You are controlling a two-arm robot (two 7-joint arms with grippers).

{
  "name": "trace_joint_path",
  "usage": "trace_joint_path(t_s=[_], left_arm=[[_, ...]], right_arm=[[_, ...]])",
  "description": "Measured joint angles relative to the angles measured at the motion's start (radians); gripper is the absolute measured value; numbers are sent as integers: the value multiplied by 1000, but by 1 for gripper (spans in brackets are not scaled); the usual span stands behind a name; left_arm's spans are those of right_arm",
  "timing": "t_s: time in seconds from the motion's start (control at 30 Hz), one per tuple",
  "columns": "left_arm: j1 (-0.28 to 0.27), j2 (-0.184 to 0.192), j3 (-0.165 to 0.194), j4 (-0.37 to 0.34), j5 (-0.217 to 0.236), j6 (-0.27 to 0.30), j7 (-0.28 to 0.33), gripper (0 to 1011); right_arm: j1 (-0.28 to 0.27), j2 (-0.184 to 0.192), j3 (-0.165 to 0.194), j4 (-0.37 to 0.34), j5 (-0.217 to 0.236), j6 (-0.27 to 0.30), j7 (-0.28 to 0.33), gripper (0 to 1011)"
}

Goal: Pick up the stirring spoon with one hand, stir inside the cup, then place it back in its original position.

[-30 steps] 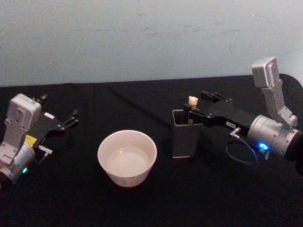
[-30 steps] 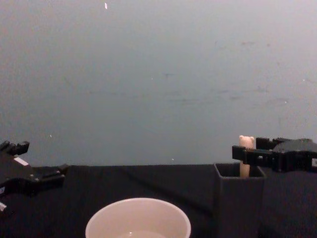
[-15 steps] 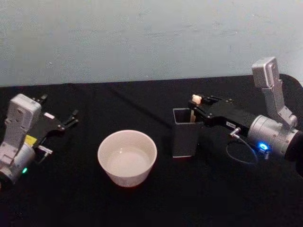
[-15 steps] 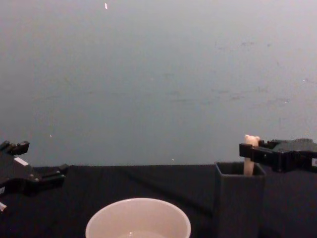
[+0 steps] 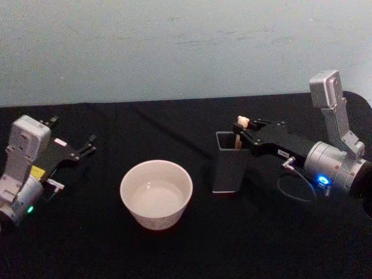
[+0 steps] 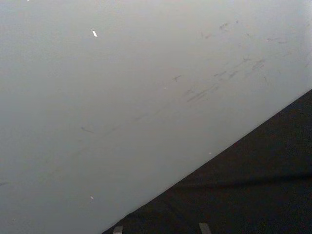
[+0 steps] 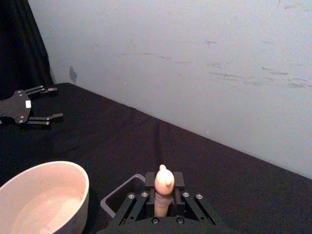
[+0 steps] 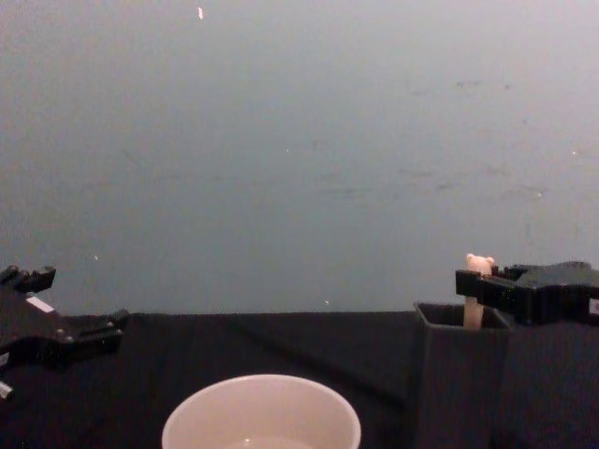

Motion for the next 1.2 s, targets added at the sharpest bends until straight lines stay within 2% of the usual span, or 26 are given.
trace_joint_path(t_s=[0.4, 0.67, 1.2], left_arm=[[0, 0, 0, 0, 0, 0, 0, 1001], [0, 0, 0, 0, 0, 0, 0, 1001], [0, 0, 0, 0, 0, 0, 0, 1001]], right_arm=[[-5, 8, 1, -14, 10, 4, 6, 214], [-18, 31, 18, -67, 59, 47, 5, 213], [-12, 56, 41, -153, 142, 90, -35, 213]])
